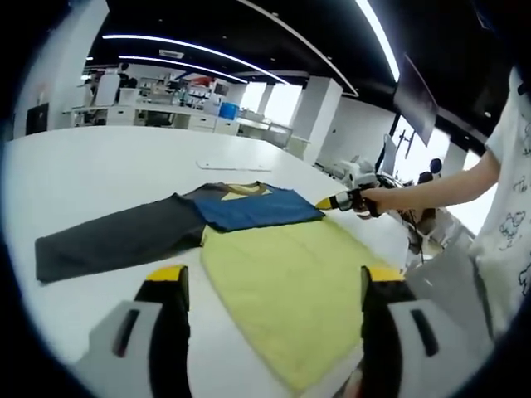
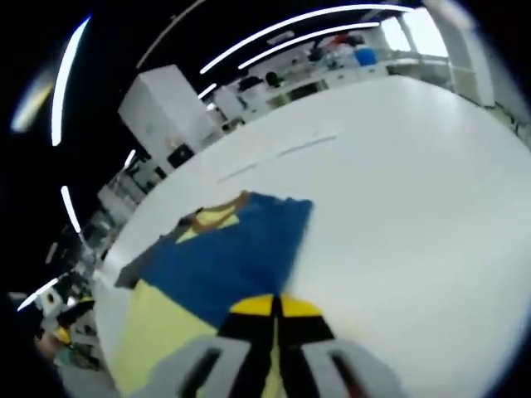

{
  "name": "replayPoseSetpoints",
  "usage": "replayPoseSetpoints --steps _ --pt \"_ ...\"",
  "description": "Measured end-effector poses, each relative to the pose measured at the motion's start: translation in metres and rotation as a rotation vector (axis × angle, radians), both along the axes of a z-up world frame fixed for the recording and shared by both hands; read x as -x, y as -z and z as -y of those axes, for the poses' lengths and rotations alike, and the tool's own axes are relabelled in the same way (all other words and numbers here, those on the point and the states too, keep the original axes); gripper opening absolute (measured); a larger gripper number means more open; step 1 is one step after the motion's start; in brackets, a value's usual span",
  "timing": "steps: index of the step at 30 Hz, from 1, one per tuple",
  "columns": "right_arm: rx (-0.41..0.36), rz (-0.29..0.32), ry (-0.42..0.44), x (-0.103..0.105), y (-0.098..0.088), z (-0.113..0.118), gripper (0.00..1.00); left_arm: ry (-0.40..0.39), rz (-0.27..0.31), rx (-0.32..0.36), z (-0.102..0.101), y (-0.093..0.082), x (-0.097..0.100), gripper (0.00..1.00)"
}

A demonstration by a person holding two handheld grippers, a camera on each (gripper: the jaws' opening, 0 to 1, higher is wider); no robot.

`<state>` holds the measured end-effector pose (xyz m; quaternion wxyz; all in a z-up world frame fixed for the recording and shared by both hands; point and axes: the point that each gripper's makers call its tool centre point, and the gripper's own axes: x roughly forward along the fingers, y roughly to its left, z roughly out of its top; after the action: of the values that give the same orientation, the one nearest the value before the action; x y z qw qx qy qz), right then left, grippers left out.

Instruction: Fold the garment on the visible template until the final outline fits inside the template.

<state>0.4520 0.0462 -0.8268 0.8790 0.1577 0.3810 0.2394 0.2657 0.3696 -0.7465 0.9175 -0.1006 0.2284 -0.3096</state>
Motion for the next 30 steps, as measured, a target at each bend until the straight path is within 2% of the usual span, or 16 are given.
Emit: replayPoseSetpoints --steps 3,7,10,12,14,16,19,20,26,30 --pt "0.026 0.055 -0.038 0.002 -0.005 0.001 0.0 -0.002 -0.001 0.001 0.0 0.001 0.001 0.82" --pt "0.012 0.103 -0.071 0.005 -0.016 0.002 0.0 -0.007 -0.006 -0.001 -0.003 0.005 0.002 0.82" --pt "-0.016 0.129 -0.095 0.012 -0.027 0.002 0.16 -0.02 -0.01 0.004 -0.007 0.007 0.002 0.82" --pt "0.019 0.169 -0.132 0.019 -0.033 0.002 0.25 -0.032 -0.013 -0.006 -0.011 0.008 0.001 0.81" --pt "0.035 0.203 -0.159 0.024 -0.036 0.001 0.38 -0.044 -0.015 -0.012 -0.015 0.009 0.0 0.81" --pt "0.006 0.208 -0.176 0.034 -0.041 -0.004 0.54 -0.058 -0.017 -0.009 -0.02 0.01 0.0 0.81" --pt "-0.001 0.25 -0.209 0.047 -0.05 -0.008 0.73 -0.078 -0.016 -0.009 -0.027 0.01 0.0 0.81" --pt "-0.005 0.245 -0.209 0.048 -0.05 -0.008 0.78 -0.082 -0.017 -0.008 -0.029 0.01 0.0 0.81" --pt "-0.003 0.266 -0.241 0.065 -0.06 -0.009 1.0 -0.128 -0.022 -0.006 -0.048 0.014 -0.001 0.8" --pt "0.046 0.278 -0.275 0.076 -0.061 -0.009 1.0 -0.171 -0.021 0.009 -0.062 0.013 -0.002 0.8"
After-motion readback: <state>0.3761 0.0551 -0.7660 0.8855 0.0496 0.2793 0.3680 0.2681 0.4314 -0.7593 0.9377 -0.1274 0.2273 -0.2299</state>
